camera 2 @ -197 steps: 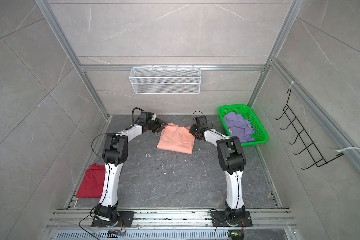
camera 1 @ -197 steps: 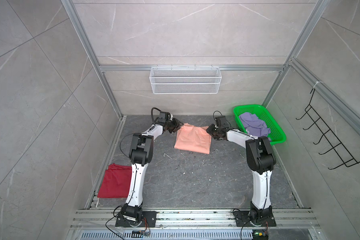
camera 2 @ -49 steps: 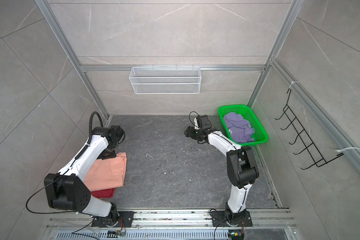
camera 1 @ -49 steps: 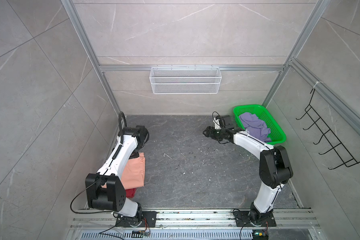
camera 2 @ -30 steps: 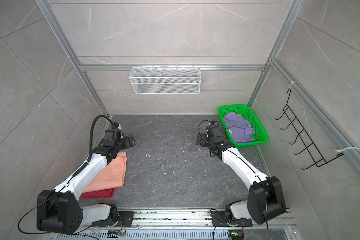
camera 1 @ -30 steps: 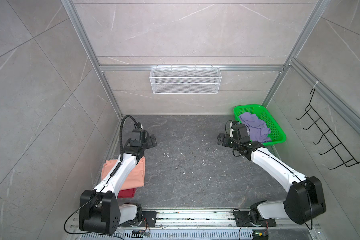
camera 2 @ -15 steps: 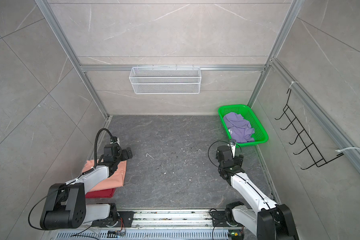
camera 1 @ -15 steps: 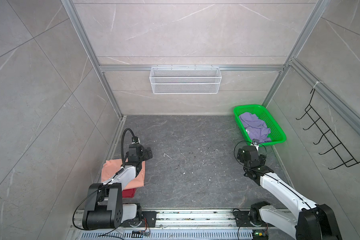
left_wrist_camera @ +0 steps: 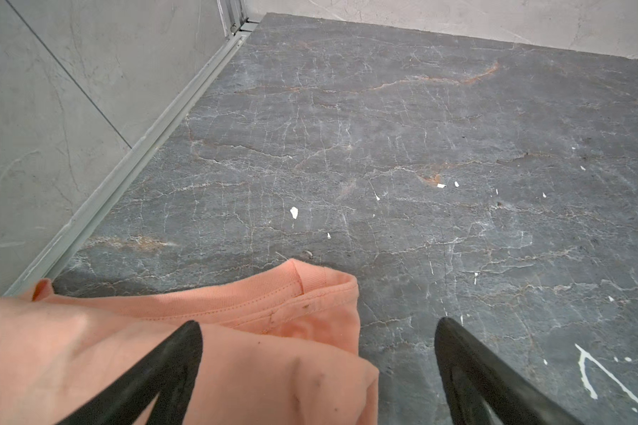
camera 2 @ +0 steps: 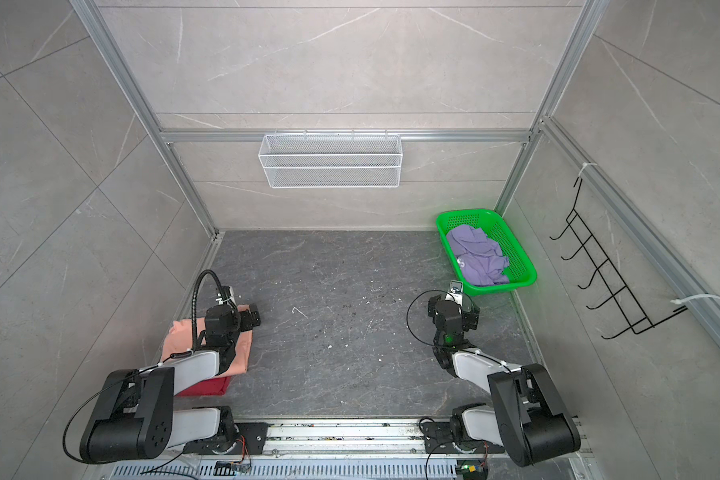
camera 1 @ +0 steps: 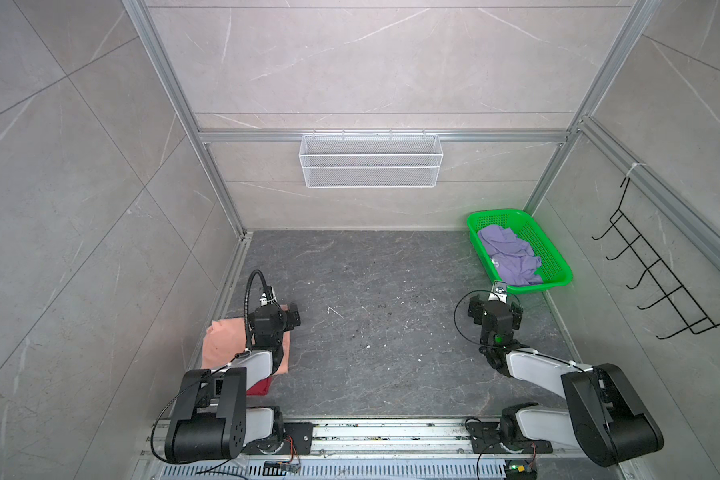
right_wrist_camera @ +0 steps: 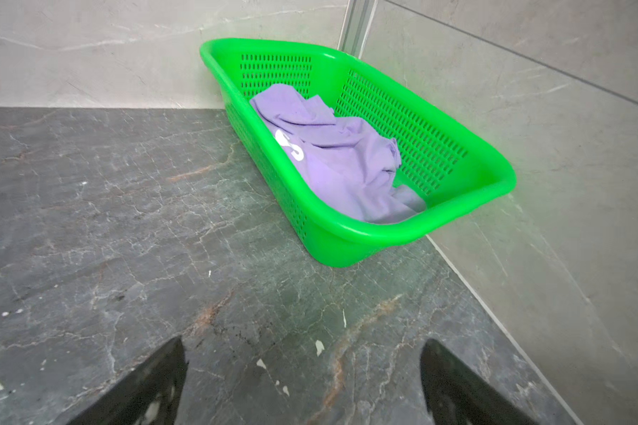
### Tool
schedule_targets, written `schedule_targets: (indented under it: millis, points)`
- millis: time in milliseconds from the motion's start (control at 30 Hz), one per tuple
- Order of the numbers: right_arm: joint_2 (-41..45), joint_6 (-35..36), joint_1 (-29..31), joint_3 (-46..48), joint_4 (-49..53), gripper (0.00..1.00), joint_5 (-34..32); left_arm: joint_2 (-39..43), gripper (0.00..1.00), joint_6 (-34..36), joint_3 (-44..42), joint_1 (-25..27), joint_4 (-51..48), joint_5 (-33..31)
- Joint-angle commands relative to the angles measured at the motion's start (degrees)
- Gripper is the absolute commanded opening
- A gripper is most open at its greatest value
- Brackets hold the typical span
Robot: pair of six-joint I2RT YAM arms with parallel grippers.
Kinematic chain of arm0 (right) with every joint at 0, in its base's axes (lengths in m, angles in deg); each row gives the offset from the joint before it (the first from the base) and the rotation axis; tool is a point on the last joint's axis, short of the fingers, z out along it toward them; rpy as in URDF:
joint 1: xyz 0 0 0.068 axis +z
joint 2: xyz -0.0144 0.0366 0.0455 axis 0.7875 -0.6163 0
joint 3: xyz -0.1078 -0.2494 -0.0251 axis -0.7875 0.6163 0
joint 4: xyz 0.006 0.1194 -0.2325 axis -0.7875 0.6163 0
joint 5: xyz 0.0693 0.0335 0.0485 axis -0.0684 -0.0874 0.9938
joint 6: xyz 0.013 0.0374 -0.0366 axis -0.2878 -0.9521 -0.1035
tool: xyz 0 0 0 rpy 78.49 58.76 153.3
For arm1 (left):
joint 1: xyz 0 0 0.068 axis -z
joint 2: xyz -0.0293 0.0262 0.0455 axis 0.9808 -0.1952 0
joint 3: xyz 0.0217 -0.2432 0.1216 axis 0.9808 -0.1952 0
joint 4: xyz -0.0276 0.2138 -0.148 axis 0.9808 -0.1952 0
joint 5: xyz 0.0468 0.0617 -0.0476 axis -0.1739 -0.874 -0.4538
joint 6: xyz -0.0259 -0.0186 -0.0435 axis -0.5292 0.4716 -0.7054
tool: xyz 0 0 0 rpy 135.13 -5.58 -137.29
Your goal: Fold and stack the t-shirts
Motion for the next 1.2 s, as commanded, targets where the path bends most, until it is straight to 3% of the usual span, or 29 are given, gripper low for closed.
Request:
schedule_targets:
  millis: [0, 200, 367, 467, 567, 667, 733, 1000, 1067, 1167]
  points:
    - [0.7, 1.9, -0.7, 1.1, -4.1, 0.99, 4.3, -0.8, 1.0, 2.1, 0.1, -1.1, 8.9, -1.0]
    - [-0.2, 3.0, -0.8, -0.7, -1.3, 0.99, 9.8, -11.3, 1.0, 2.2, 2.5, -2.9, 14.9, 2.2]
    - [-0.6, 3.0, -1.2, -1.7, 0.2, 0.99, 12.6, -11.0, 1.0, 1.9, 1.5, -3.3, 15.7, 3.2]
    - [-2.9, 0.9, -2.0, 0.4, -8.7, 0.99, 18.1, -11.1, 1.0, 2.0, 1.5, -3.4, 15.7, 3.2]
    - [-9.0, 0.7, -2.2, -1.9, -9.4, 0.99, 18.5, -11.1, 1.0, 1.9, 1.6, -3.3, 15.6, 3.2]
    - [-13.2, 0.3, -2.4, 0.4, -18.0, 0.99, 17.5, -11.1, 1.0, 2.0, 1.6, -3.3, 15.3, 2.7]
    - [-11.8, -0.3, -2.9, -0.2, -14.0, 0.99, 18.6, -11.2, 1.0, 2.1, 1.7, -3.1, 15.3, 2.3]
    - [-12.6, -0.1, -3.4, -1.1, -13.6, 1.0, 20.0, -11.5, 1.0, 2.6, 2.5, -2.5, 14.3, 1.6]
    - [-12.6, 0.8, -3.5, -1.6, -12.8, 1.0, 22.4, -11.7, 1.0, 4.3, 3.4, -2.6, 12.7, 6.5]
    - [-12.7, 1.0, -3.6, -1.7, -12.6, 1.0, 23.2, -11.7, 1.0, 4.3, 3.3, -2.7, 12.9, 7.1]
